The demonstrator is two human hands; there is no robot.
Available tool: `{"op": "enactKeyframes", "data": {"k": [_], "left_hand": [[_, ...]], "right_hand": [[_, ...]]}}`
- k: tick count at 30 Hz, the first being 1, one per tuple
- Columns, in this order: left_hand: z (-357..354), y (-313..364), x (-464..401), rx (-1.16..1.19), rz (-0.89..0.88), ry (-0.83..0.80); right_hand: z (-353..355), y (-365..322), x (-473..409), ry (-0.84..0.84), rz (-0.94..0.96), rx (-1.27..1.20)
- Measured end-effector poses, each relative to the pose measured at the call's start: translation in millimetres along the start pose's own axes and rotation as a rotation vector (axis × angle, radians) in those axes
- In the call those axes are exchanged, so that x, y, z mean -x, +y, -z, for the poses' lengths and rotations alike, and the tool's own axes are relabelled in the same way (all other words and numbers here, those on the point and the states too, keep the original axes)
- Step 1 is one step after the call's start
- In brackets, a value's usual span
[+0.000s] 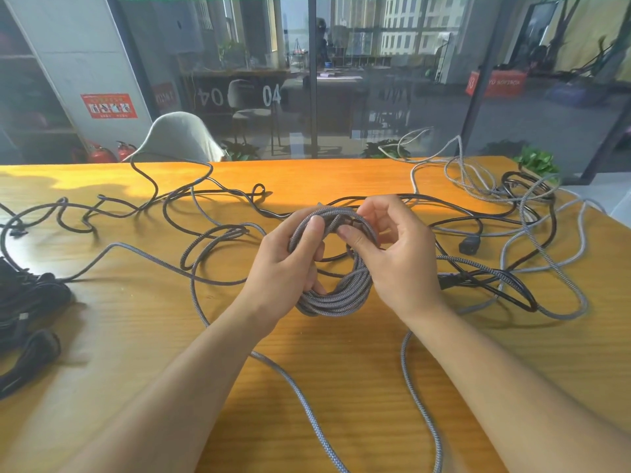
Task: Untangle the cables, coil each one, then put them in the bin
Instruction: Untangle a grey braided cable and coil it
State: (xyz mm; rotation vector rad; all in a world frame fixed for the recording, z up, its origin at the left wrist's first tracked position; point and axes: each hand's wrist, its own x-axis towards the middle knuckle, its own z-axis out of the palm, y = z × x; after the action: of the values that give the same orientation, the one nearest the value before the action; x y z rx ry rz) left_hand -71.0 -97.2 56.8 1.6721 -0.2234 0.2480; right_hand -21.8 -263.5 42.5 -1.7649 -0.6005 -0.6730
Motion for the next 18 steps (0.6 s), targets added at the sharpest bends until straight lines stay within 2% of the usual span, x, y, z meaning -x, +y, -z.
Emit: {"op": "enactKeyframes", "data": {"k": [3, 13, 18], "left_hand": [[-0.9, 0.1, 0.5, 0.031, 0.023, 0.0], [-1.4, 0.9, 5.3, 0.06, 0.019, -0.02], [-3.7, 4.0, 6.5, 0.134, 0.091, 0.054]], "right_hand": [[1.7, 0.3, -1.5, 0.006, 0.069, 0.069], [2.8, 2.9, -2.3, -0.023, 0.1, 0.1], [4.6, -0.2, -2.6, -0.06, 0.095, 0.079]]}}
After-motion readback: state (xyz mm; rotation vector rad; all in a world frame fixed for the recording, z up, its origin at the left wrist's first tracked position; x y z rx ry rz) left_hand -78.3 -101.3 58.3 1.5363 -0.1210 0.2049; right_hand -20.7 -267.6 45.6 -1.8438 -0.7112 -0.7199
